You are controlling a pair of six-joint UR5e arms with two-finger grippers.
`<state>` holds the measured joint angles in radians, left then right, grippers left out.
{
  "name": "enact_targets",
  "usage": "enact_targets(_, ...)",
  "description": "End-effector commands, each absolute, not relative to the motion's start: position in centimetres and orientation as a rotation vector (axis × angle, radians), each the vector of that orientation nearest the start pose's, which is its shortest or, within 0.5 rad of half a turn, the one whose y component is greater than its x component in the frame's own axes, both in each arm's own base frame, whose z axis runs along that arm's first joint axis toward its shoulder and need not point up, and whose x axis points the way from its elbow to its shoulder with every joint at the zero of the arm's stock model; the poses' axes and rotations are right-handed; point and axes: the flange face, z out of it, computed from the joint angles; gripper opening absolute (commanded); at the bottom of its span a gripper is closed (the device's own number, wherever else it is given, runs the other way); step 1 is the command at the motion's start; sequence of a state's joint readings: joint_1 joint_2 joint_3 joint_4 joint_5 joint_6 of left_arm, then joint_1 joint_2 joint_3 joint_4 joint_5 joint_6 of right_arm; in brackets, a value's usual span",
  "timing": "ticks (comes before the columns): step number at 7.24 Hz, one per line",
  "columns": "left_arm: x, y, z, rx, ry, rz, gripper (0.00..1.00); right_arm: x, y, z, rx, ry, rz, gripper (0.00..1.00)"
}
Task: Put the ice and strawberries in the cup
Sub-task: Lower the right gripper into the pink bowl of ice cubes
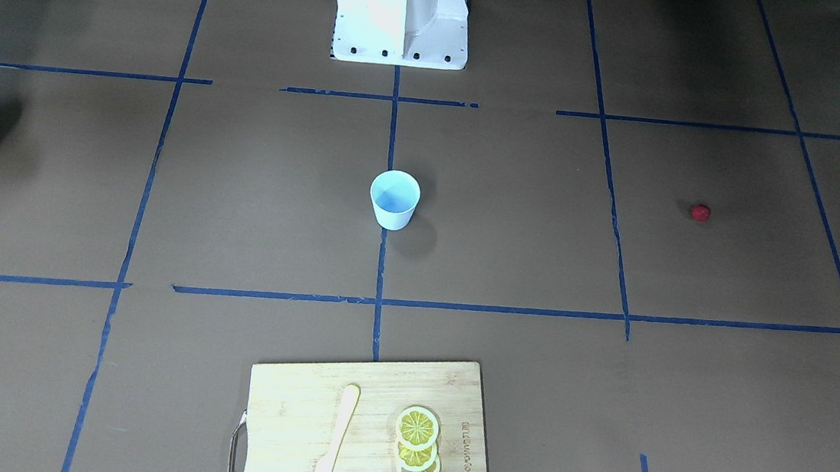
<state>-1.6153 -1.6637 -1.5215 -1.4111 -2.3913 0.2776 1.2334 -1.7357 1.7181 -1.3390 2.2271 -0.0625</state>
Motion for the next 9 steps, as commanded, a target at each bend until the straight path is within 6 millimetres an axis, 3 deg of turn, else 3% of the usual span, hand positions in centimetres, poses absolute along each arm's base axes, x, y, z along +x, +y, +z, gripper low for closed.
enact_targets(1,-8.36,-51.88,64.79,0.023,0.828,0.172,1.00,-8.10,-43.25,64.98,0.094,-0.678,-0.461,0.67)
enact_targets(9,-8.36,-51.89,64.72,0.024,0.828,0.173,1.00,-8.17,-42.94,65.62,0.079,-0.673,-0.463,0.63)
